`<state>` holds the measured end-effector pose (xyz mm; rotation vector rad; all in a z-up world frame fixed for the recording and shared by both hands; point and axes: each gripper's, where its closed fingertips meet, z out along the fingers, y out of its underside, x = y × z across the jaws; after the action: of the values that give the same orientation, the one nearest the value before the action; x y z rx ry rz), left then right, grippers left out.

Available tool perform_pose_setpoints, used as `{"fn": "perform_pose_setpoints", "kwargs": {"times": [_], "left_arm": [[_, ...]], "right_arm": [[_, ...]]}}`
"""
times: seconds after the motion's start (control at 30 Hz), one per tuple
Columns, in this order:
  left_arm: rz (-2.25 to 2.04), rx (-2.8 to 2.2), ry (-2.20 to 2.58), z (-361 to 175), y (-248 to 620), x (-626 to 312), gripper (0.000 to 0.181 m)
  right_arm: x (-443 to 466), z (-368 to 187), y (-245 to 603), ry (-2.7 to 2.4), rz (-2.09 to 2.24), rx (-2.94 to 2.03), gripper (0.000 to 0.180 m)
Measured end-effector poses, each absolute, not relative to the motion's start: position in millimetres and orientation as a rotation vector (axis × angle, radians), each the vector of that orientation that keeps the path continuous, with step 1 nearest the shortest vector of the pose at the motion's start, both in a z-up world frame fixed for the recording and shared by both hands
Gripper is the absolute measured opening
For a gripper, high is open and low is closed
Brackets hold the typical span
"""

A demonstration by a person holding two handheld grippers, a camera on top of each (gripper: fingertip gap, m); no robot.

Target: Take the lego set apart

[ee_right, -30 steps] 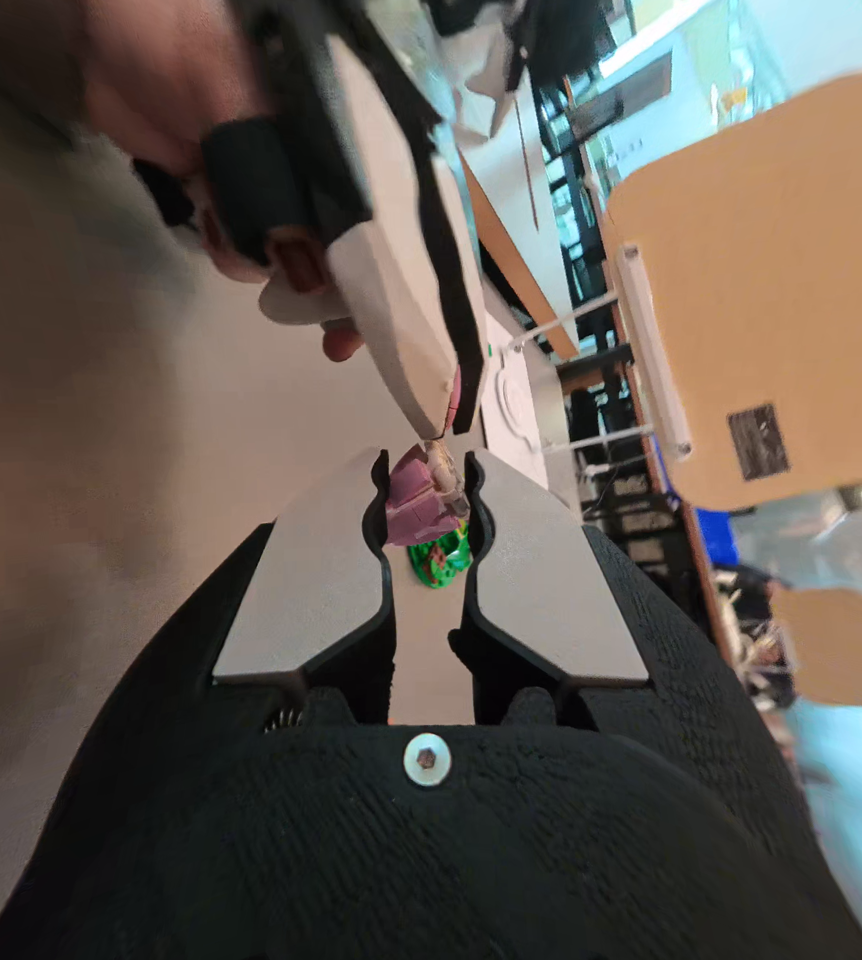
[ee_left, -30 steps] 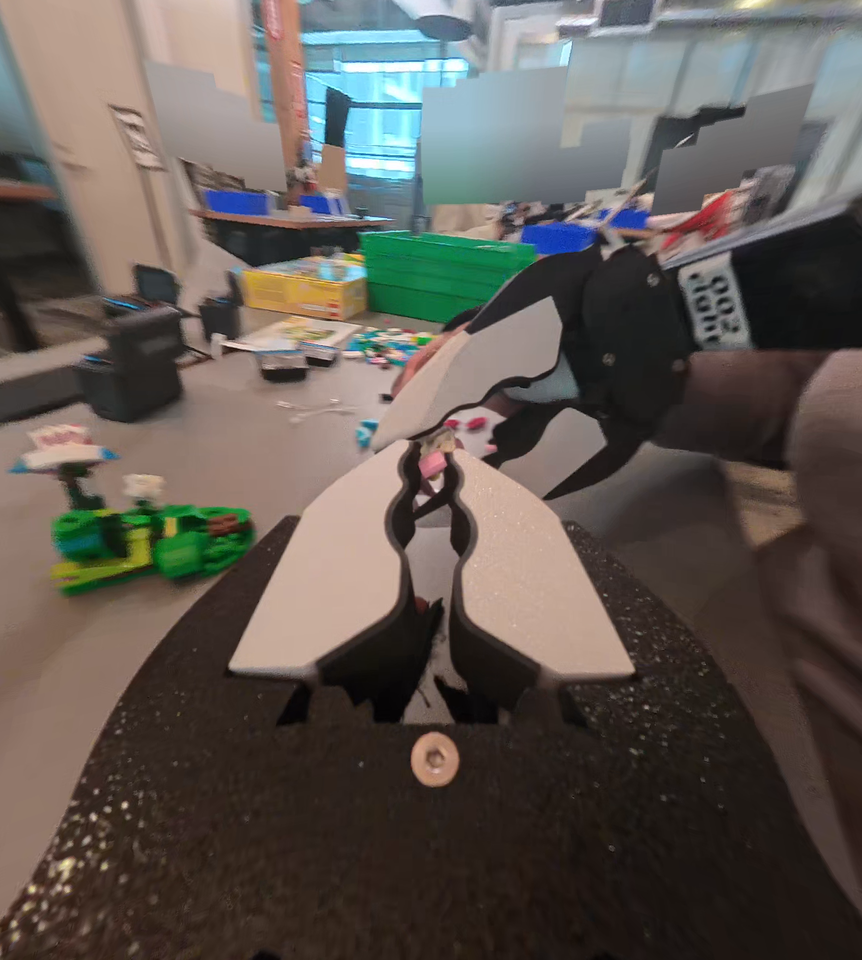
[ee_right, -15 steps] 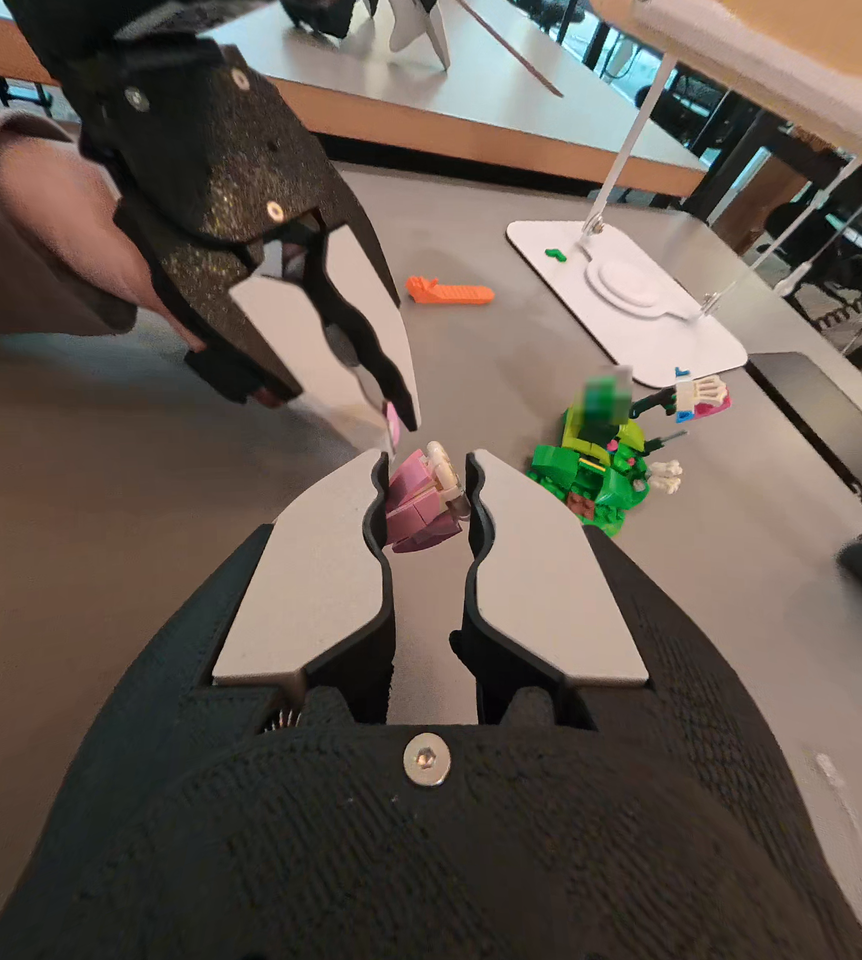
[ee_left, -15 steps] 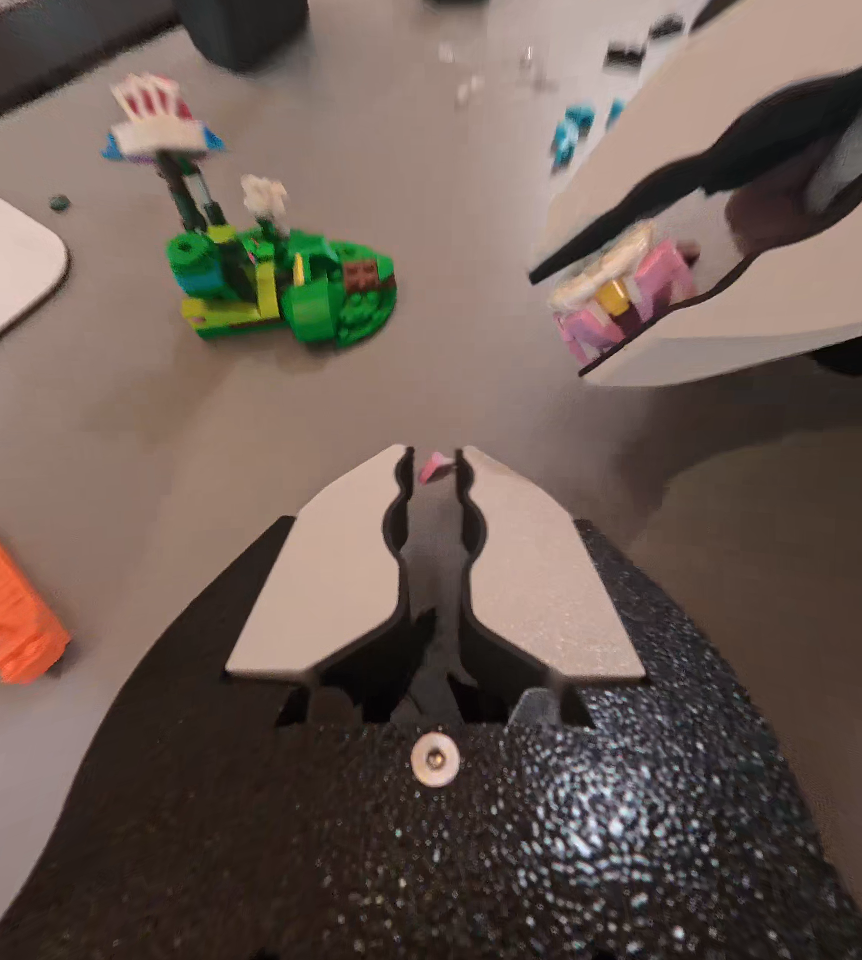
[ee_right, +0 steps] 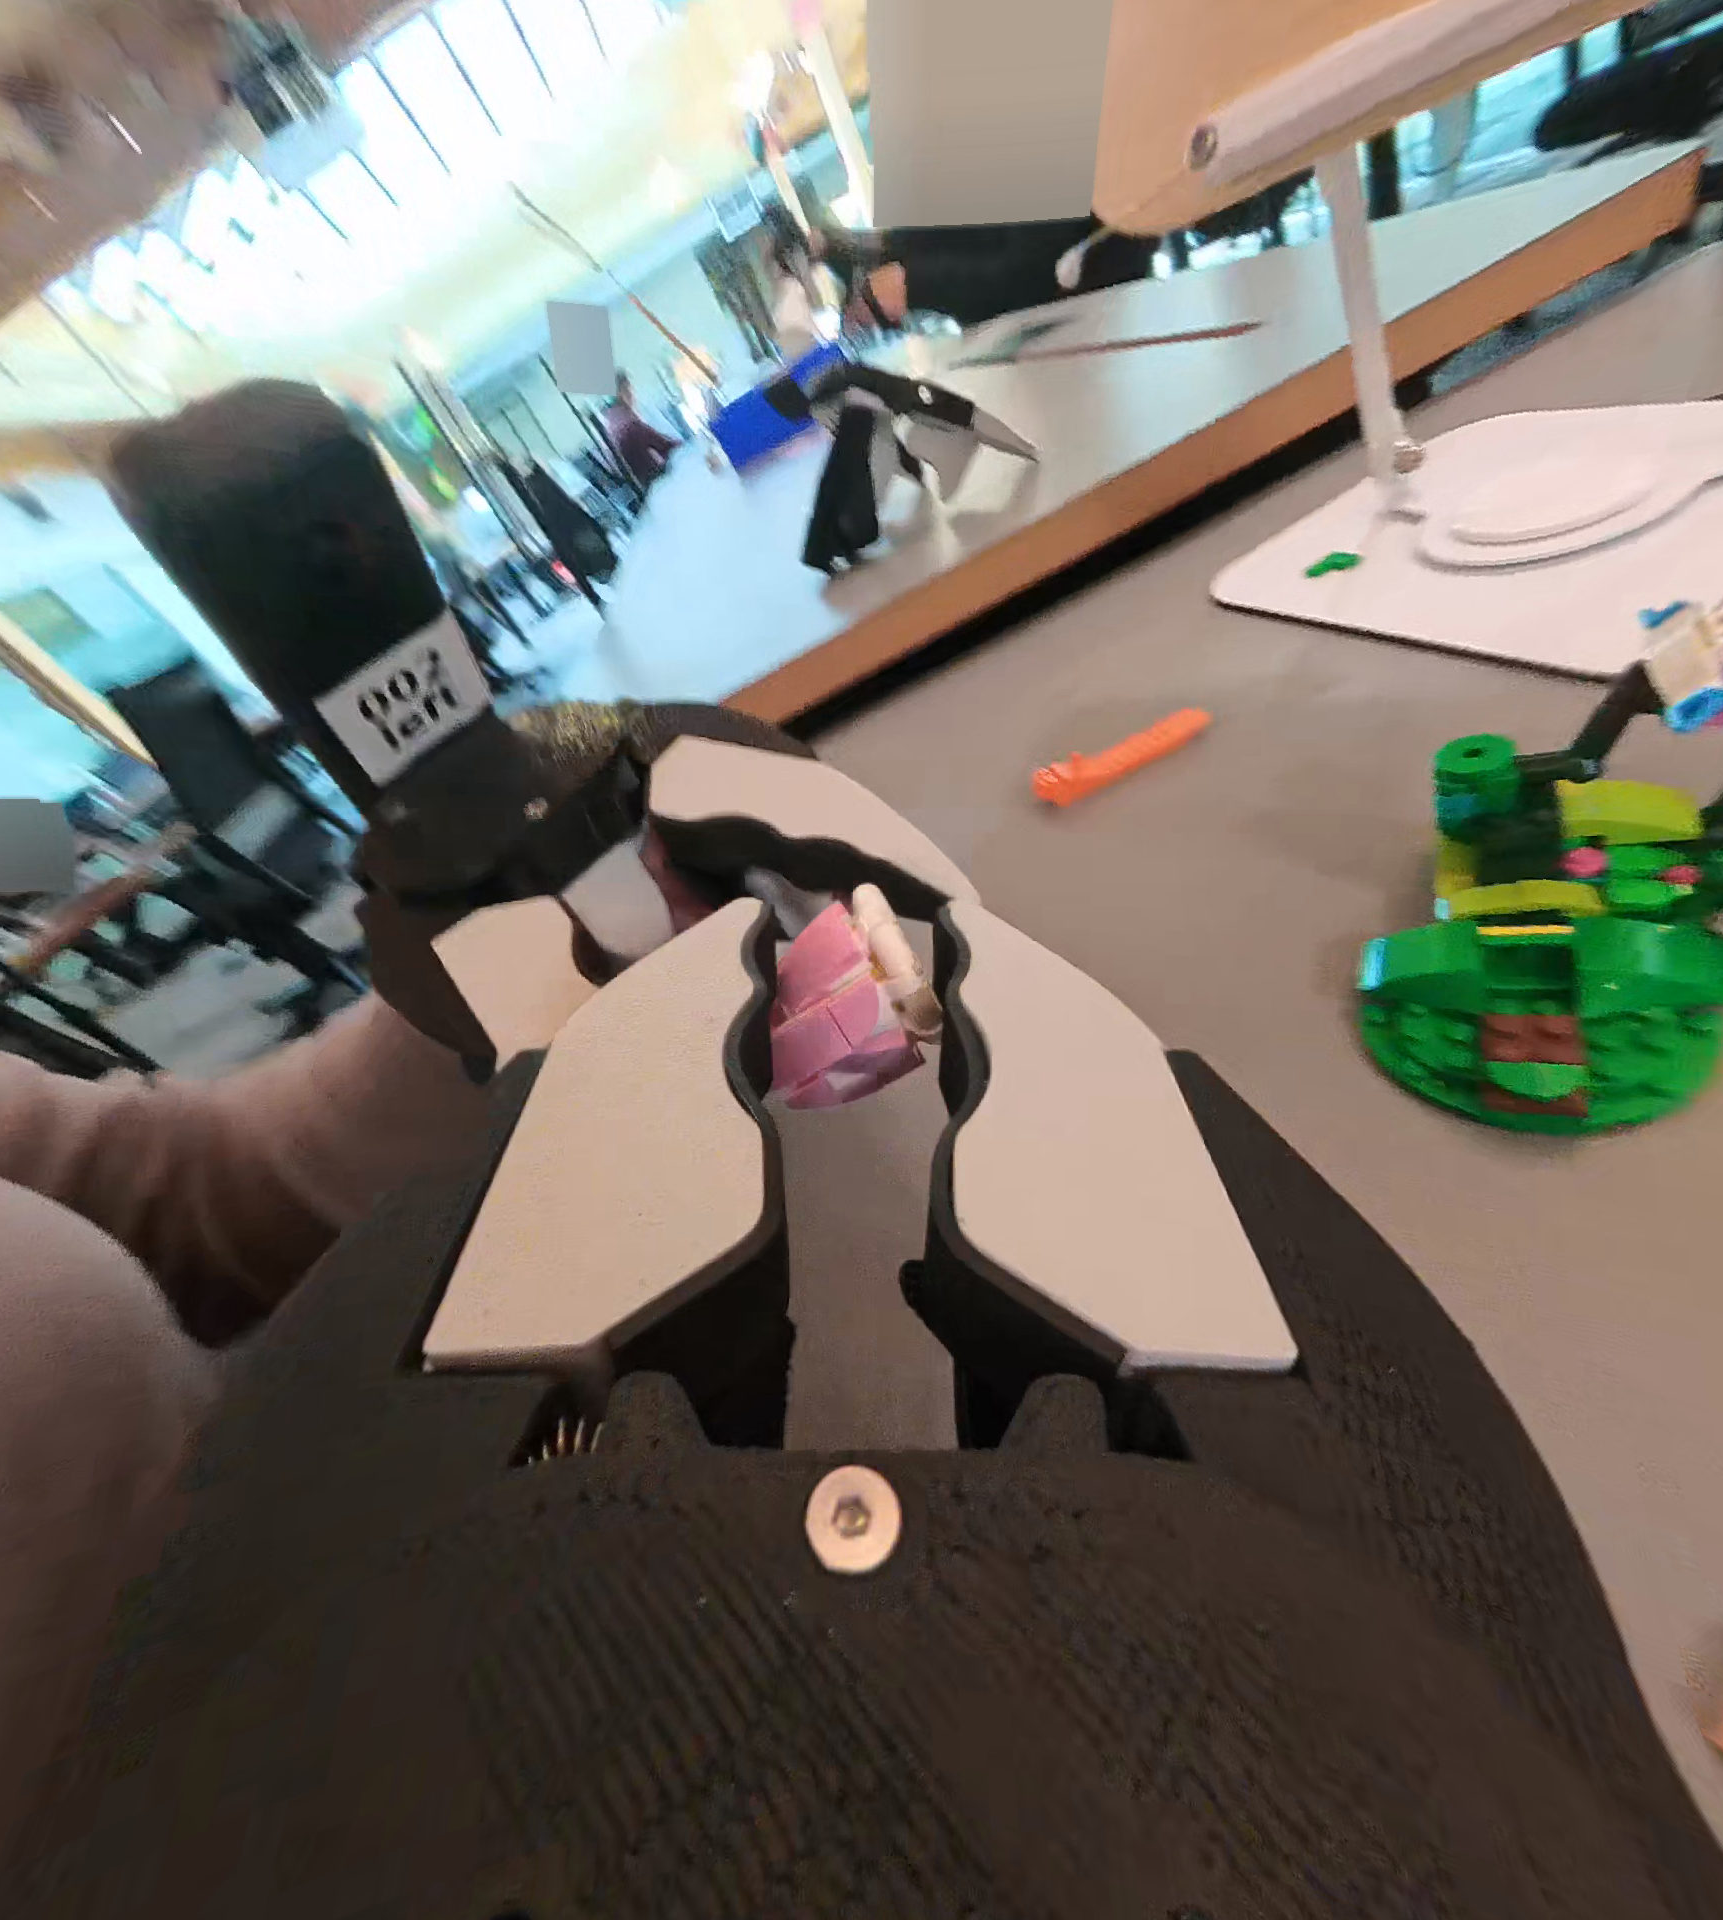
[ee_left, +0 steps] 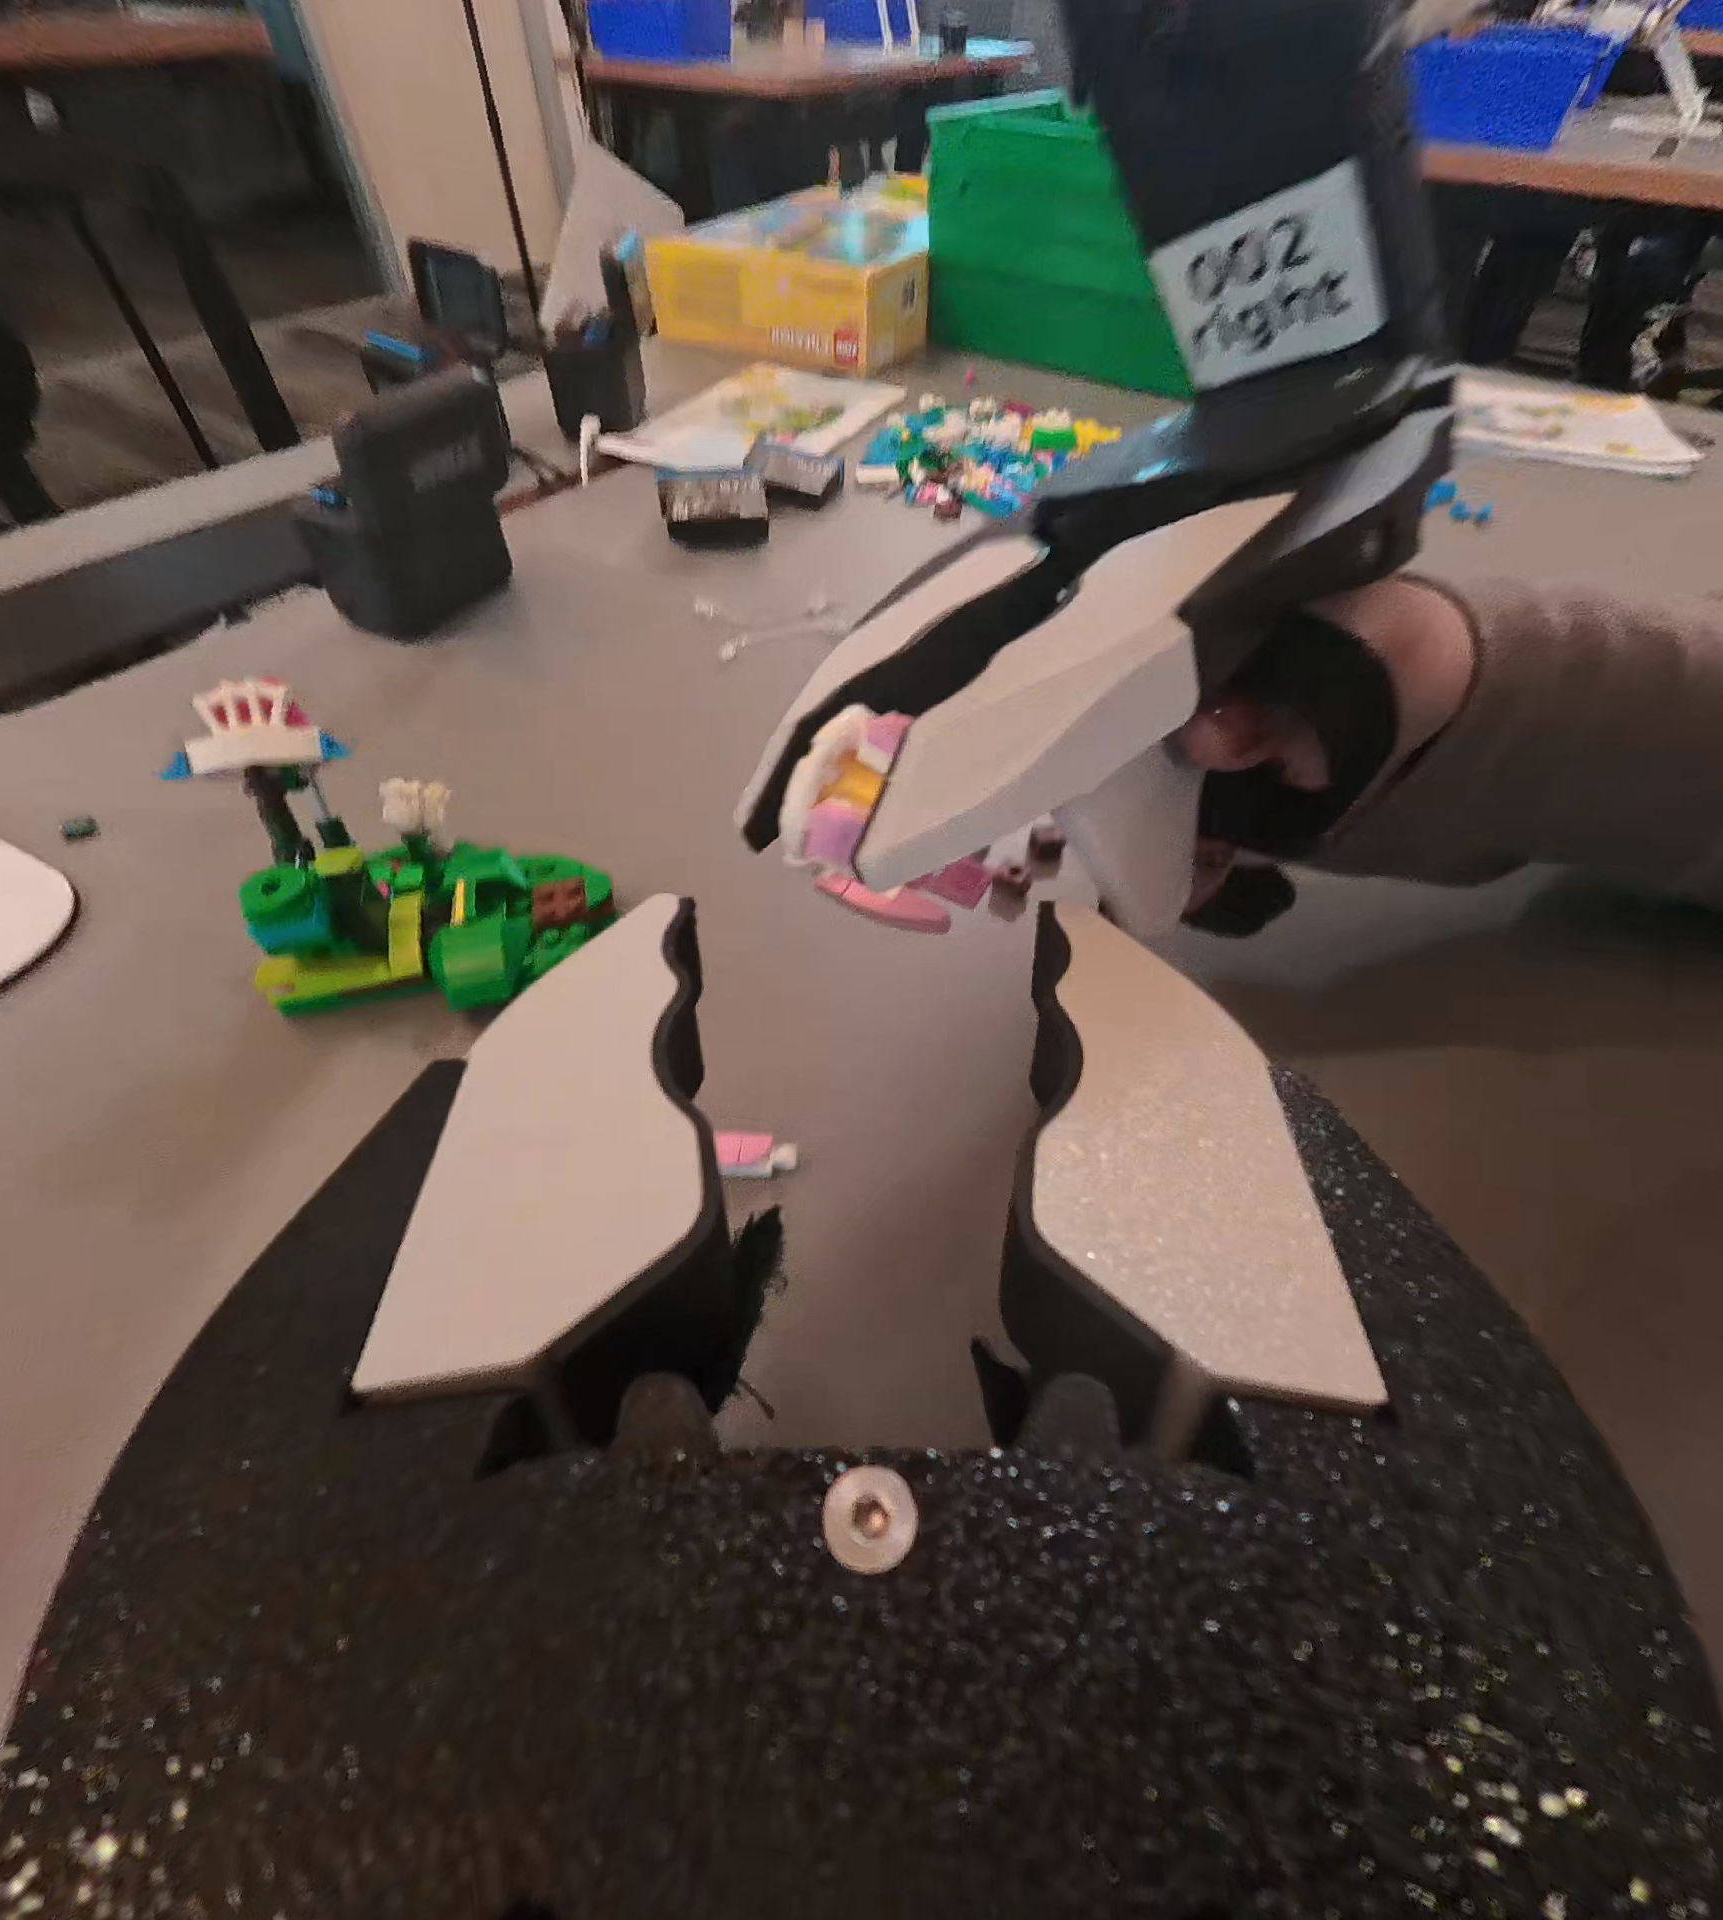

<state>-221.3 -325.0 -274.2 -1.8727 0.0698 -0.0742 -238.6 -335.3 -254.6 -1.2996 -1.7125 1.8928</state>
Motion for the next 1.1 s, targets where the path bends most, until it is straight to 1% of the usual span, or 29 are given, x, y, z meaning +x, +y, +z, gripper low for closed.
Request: {"fn": "perform_pose_setpoints", "kwargs": {"times": [0.03, 0.07, 0.1, 0.13, 0.27, 0.37, 0.4, 0.43, 0.47, 0.5, 0.63, 0.77, 0.8, 0.83, 0.9, 1.1], "left_arm": [[-0.074, -1.854, 0.075, -269.2, -322.8, -217.5, 0.059], [-0.067, -1.839, 0.076, -265.4, -320.9, -215.5, 0.052], [-0.041, -1.82, 0.067, -261.7, -319.1, -216.4, 0.041], [-0.024, -1.805, 0.083, -259.3, -318.2, -214.6, 0.036], [-0.01, -1.77, 0.084, -255.5, -316.0, -212.0, 0.03], [-0.018, -1.764, 0.061, -255.1, -316.8, -215.6, 0.029], [-0.016, -1.761, 0.052, -255.0, -317.8, -217.8, 0.007], [-0.014, -1.746, 0.061, -253.7, -318.8, -218.0, 0.006], [-0.019, -1.751, 0.08, -254.4, -319.7, -216.1, 0.0], [-0.017, -1.752, 0.091, -254.4, -319.6, -214.5, 0.0], [-0.028, -1.773, 0.12, -258.4, -318.3, -210.2, 0.0], [-0.178, -1.736, 0.046, -256.1, -320.3, -208.9, 0.0], [-0.239, -1.709, 0.029, -252.7, -321.6, -207.4, 0.012], [-0.302, -1.682, 0.012, -249.1, -323.0, -206.3, 0.019], [-0.411, -1.659, -0.013, -245.9, -323.7, -204.2, 0.026], [-0.515, -1.618, -0.055, -243.1, -322.5, -205.2, 0.024]], "right_arm": [[-237.9, -249.7, -335.6, -1.68, 1.965, -1.313, 0.027], [-236.9, -245.7, -335.6, -1.656, 2.024, -1.322, 0.027], [-235.8, -242.8, -335.6, -1.64, 2.068, -1.327, 0.027], [-235.0, -240.2, -334.5, -1.623, 2.095, -1.326, 0.027], [-231.0, -234.8, -329.2, -1.624, 2.066, -1.26, 0.03], [-228.6, -232.4, -322.3, -1.628, 1.976, -1.206, 0.046], [-227.7, -233.8, -319.8, -1.643, 1.94, -1.201, 0.048], [-226.5, -236.1, -318.5, -1.67, 1.906, -1.195, 0.047], [-225.1, -238.1, -318.4, -1.7, 1.879, -1.183, 0.043], [-223.1, -239.9, -319.4, -1.733, 1.855, -1.164, 0.037], [-218.4, -243.4, -322.9, -1.829, 1.784, -1.096, 0.035], [-216.3, -243.0, -319.8, -1.855, 1.7, -1.007, 0.035], [-214.5, -242.3, -319.7, -1.866, 1.688, -0.976, 0.035], [-212.0, -240.3, -321.1, -1.875, 1.697, -0.945, 0.035], [-208.1, -235.6, -323.7, -1.883, 1.726, -0.906, 0.034], [-209.0, -233.4, -319.4, -1.888, 1.651, -0.857, 0.034]]}}
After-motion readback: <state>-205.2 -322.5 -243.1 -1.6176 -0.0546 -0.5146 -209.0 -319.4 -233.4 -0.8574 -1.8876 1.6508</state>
